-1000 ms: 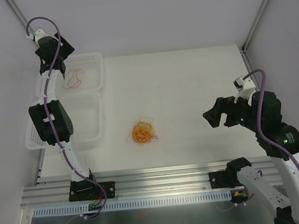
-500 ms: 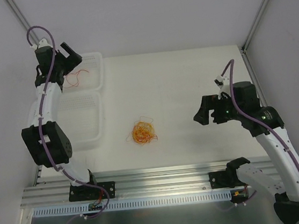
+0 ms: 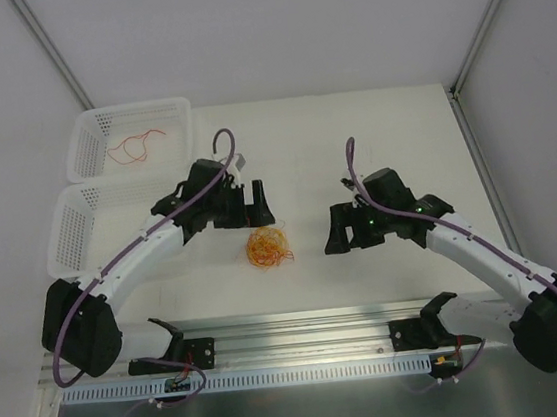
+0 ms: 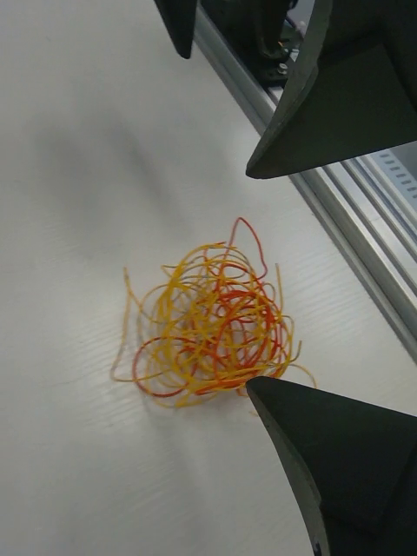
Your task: Untangle the cables
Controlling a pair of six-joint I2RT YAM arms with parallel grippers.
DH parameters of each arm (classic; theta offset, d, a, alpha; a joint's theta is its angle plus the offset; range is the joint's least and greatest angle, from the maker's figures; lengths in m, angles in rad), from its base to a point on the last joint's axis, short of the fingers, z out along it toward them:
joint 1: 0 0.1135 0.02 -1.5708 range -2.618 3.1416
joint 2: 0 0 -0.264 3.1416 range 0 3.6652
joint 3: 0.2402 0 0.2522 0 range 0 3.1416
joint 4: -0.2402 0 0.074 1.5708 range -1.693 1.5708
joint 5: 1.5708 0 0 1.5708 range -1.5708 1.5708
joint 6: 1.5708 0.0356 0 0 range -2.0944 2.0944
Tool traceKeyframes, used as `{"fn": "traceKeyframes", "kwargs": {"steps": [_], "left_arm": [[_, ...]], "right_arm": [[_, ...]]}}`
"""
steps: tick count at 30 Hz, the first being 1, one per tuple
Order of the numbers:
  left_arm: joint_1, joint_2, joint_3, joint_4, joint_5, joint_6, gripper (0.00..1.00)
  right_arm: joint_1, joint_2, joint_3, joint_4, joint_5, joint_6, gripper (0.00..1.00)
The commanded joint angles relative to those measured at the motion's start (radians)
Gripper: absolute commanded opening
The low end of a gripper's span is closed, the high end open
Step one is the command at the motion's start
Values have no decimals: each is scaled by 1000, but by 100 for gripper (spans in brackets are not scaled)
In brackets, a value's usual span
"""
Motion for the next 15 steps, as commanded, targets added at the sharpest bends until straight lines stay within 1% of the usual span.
{"fn": "traceKeyframes", "kwargs": {"steps": [1,4,8,10,11,12,15], "left_arm": [[-98,-68,-85,-42,-134,-62,99],[-172,-51,-105,-44,-227,-71,99],[-198,-13,-97,-45,-260,-88,97],[-206,7,-90,-44,-268,-97,95],[-212,15,-90,-45,-296,-100,94],[-215,22,-94,-44,-306,-112,91],[-219,50,-109,-44,-327,-148,86]], "right_arm": [[59,55,-9,195,-7,57,80],[97,141,-13,290,-13,89,76],[125,245,-20,449,-22,169,69],[124,295,-13,486,8,214,65],[124,307,-9,509,24,223,63],[124,322,-3,522,33,229,61],[125,388,52,548,42,195,59]]}}
